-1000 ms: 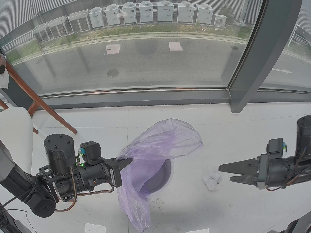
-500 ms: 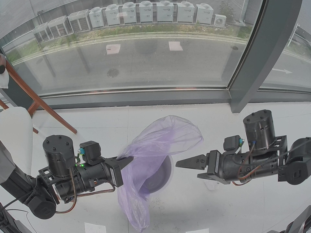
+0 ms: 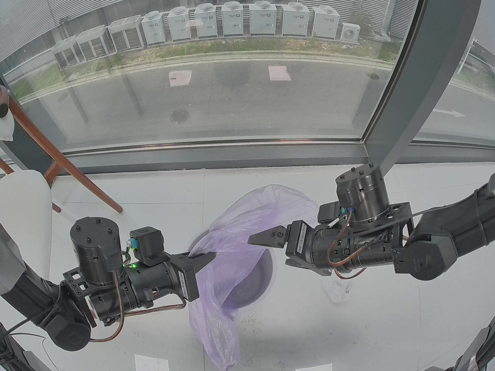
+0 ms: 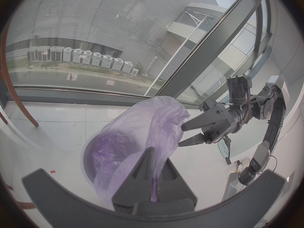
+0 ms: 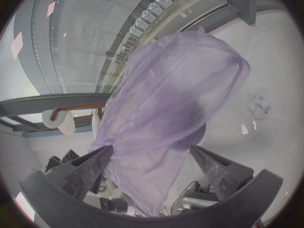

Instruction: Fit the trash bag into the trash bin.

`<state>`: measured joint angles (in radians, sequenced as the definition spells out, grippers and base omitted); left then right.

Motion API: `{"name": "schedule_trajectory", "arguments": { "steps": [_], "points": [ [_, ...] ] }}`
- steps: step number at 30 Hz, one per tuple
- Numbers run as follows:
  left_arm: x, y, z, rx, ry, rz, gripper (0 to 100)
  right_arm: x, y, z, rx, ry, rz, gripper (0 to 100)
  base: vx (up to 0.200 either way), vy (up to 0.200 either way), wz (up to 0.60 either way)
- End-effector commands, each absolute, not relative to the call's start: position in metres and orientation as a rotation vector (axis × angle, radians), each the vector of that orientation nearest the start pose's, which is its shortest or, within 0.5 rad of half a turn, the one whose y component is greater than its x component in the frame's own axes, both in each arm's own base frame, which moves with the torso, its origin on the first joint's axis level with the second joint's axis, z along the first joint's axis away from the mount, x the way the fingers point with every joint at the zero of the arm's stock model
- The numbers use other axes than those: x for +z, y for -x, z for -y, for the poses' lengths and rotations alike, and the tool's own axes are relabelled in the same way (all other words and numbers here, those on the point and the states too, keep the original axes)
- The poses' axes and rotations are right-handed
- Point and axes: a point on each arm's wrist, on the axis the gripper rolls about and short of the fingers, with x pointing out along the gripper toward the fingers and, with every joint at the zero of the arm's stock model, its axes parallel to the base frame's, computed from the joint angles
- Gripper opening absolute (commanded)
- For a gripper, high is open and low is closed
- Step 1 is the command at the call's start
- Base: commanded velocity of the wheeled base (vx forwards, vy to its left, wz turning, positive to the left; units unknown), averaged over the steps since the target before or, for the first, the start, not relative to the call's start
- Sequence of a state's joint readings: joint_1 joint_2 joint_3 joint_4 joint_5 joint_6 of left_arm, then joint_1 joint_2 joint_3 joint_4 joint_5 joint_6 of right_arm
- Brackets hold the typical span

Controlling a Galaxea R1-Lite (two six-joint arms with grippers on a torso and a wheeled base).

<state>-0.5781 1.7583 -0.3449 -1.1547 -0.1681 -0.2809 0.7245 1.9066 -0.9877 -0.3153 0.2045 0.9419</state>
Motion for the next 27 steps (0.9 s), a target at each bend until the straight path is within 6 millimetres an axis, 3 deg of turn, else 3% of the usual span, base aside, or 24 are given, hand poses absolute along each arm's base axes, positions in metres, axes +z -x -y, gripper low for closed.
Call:
{"name": "schedule_trajectory", "arguments": {
  "steps": [1,7,8,20,24,27],
  "points": [
    [0.107,-0.211,0.146,-0.709,0.208,-0.365,0,0.133,-0.277,-0.246,0.487,-0.757,-0.949,100,0.000,0.000,0.00],
    [0.106,-0.211,0.147,-0.712,0.206,-0.367,0,0.136,-0.283,-0.250,0.457,-0.767,-0.916,100,0.000,0.000,0.00],
    [0.105,-0.211,0.148,-0.717,0.203,-0.375,0,0.135,-0.282,-0.250,0.454,-0.765,-0.917,0,0.000,0.000,0.00],
    [0.097,-0.206,0.160,-0.761,0.189,-0.409,0,0.136,-0.285,-0.247,0.411,-0.748,-0.858,0,0.000,0.000,0.00],
    [0.089,-0.212,0.164,-0.753,0.181,-0.432,0,0.133,-0.285,-0.243,0.423,-0.680,-0.848,0,0.000,0.000,0.00],
    [0.089,-0.218,0.169,-0.754,0.187,-0.414,0,0.125,-0.289,-0.228,0.434,-0.541,-0.824,0,0.000,0.000,0.00]
  ]
}}
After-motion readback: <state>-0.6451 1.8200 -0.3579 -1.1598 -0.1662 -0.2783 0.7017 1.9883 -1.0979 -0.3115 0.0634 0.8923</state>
